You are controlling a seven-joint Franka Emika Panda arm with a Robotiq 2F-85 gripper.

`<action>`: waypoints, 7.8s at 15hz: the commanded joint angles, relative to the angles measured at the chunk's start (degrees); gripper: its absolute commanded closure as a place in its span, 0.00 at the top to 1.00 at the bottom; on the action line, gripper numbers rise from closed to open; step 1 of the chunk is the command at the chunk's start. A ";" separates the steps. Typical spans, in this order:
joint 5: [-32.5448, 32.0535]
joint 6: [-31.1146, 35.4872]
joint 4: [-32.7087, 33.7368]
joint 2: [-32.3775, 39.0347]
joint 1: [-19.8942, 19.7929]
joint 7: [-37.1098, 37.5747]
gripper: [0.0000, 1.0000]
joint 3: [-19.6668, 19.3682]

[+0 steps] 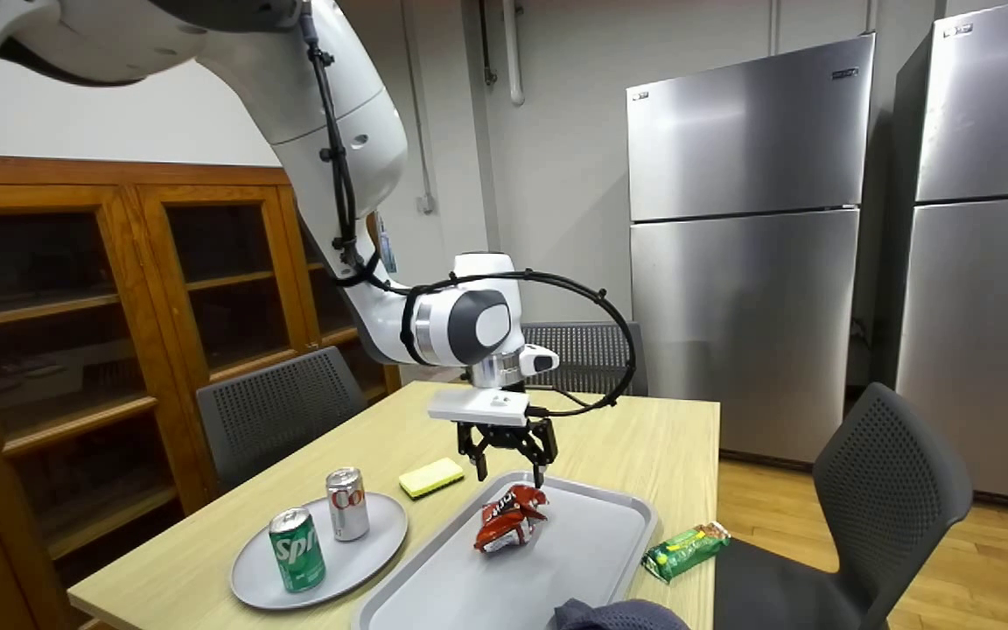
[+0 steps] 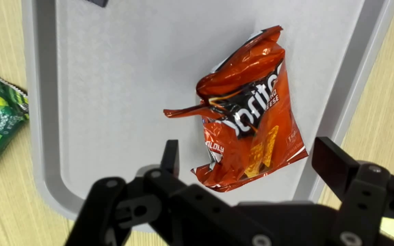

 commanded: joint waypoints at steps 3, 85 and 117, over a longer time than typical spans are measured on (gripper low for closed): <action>-0.22 -0.15 0.08 -0.03 -0.18 0.17 1.00 0.18; -1.91 11.71 4.27 1.20 5.40 5.49 0.00 3.25; -3.80 9.45 3.78 1.64 9.25 4.62 1.00 4.54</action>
